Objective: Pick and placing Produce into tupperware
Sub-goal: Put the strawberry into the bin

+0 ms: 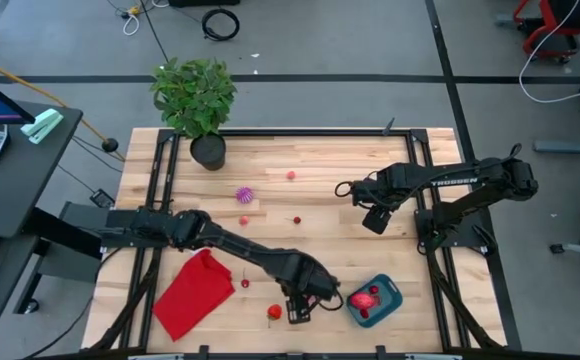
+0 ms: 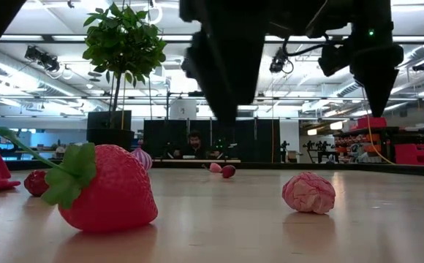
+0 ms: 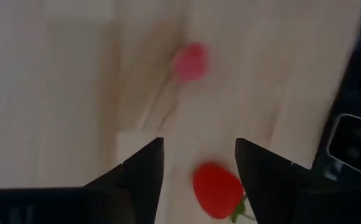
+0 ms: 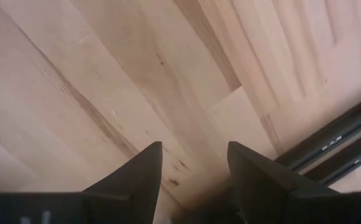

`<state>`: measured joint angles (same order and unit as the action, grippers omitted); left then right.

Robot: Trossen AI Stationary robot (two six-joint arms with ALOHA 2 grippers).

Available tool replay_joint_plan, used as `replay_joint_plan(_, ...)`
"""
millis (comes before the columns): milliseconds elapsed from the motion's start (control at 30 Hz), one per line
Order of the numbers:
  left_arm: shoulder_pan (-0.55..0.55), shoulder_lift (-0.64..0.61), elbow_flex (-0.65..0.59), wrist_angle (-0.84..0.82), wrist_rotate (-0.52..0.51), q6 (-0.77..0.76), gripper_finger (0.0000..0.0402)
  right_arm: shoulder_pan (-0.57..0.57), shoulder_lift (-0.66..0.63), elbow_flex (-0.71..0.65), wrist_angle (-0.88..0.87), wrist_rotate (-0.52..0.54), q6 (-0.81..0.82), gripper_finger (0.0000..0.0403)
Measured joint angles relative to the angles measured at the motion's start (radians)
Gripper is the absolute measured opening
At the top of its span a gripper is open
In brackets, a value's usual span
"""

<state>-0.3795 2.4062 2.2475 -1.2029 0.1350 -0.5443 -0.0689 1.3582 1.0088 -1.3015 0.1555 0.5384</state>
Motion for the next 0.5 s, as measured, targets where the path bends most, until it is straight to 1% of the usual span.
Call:
replay_joint_plan(100,-0.016,-0.001,0.001,-0.003,0.000,-0.129,0.0217,0.000,0.000,0.000,0.007,0.000,-0.023,0.0191)
replay_joint_plan(233,-0.050,-0.003,0.001,-0.014,0.005,-0.358,0.0224,0.000,0.000,0.000,0.010,0.000,-0.027,0.0191)
replay_joint_plan(500,-0.151,-0.005,0.001,-0.039,0.022,-0.801,0.0221,0.000,0.000,0.000,0.010,0.000,-0.071,0.0191)
